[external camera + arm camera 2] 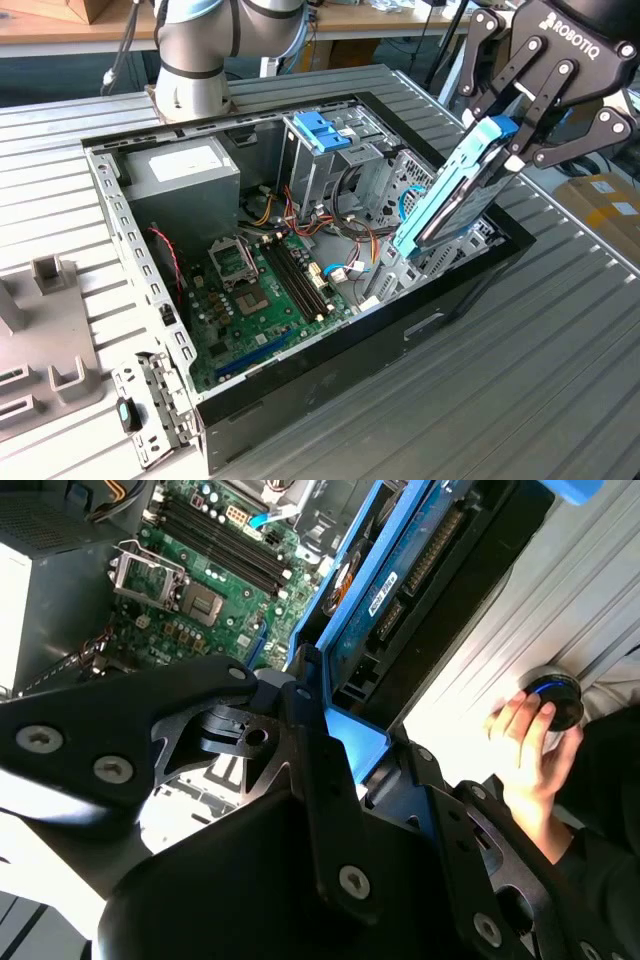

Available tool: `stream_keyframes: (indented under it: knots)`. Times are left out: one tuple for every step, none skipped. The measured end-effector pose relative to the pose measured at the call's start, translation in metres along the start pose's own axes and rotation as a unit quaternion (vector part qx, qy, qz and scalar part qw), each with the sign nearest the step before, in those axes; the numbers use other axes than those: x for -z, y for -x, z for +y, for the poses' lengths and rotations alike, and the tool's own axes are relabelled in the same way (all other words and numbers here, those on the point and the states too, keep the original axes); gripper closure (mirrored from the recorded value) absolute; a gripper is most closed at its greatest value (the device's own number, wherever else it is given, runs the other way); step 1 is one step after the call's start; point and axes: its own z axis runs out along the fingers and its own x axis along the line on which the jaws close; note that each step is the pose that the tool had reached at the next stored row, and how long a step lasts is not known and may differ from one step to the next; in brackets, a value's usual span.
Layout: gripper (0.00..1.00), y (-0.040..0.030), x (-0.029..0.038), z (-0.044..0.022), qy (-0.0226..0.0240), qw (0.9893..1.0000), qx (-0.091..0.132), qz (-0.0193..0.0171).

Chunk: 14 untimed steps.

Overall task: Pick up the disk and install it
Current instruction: 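Pick up the disk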

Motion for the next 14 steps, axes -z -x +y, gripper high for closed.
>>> stream_keyframes:
  knots:
    - [0.63,0.0000,-0.0001,-0.0011,0.0000,1.0000,0.000,0.0000]
    - [0.63,0.0000,-0.0001,-0.0022,0.0000,1.0000,0.000,0.0000]
    - [0.63,0.0000,-0.0001,-0.0032,0.0000,1.0000,0.000,0.0000]
    - [0.63,-0.0001,-0.0001,-0.0055,0.0000,1.0000,0.000,0.0000]
    - [0.63,-0.0001,-0.0001,-0.0076,0.0000,1.0000,0.000,0.0000]
    - [0.63,-0.0001,-0.0002,-0.0088,0.0000,1.0000,0.000,0.0000]
    - [0.63,-0.0002,-0.0002,-0.0100,0.0000,1.0000,0.000,0.0000]
    - [0.63,-0.0002,-0.0002,-0.0117,0.0000,1.0000,0.000,0.0000]
    - [0.63,-0.0002,-0.0002,-0.0129,0.0000,1.0000,0.000,0.0000]
    - [0.63,-0.0002,-0.0002,-0.0141,0.0000,1.0000,0.000,0.0000]
    - [0.63,-0.0002,-0.0002,-0.0157,0.0000,1.0000,0.000,0.0000]
    - [0.63,-0.0003,-0.0002,-0.0172,0.0000,1.0000,0.000,0.0001]
    - [0.63,-0.0003,-0.0003,-0.0190,0.0000,1.0000,0.000,0.0000]
    - [0.63,-0.0003,-0.0003,-0.0203,0.0000,1.0000,0.000,0.0000]
